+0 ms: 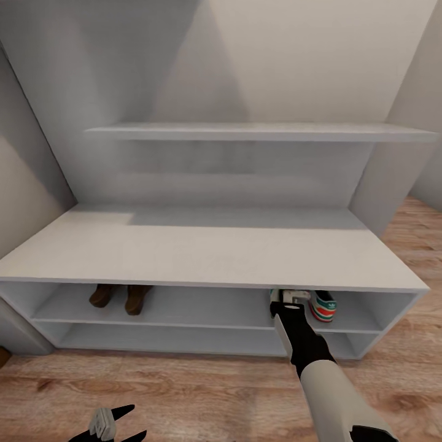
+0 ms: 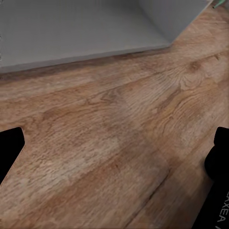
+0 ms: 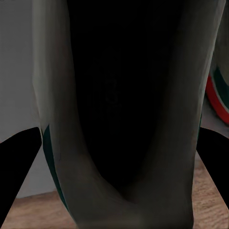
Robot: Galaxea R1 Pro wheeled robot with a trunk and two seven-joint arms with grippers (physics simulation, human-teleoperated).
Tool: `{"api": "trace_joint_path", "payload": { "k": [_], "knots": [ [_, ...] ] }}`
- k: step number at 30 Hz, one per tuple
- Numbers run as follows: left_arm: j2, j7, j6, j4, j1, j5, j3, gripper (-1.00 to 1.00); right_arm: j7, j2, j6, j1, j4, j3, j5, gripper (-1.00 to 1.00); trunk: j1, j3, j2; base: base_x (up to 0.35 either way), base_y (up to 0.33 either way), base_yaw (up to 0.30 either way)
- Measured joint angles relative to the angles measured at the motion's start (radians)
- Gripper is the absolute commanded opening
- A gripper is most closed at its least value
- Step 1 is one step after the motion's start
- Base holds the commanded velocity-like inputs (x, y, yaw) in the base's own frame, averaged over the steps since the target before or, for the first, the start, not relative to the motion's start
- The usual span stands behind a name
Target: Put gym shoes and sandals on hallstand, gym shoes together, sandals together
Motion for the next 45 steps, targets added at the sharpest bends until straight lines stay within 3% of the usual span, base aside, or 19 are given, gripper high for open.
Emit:
{"api": "trace_joint_path", "payload": {
  "k": [45],
  "knots": [
    [0.0,0.0,-0.001,0.002,0.0,0.0,-0.001,1.0,0.0,0.0,0.0,0.0,-0.003,-0.001,0.0,-1.0,0.0,0.0,0.0,0.04,-0.011,0.0]
  ]
}}
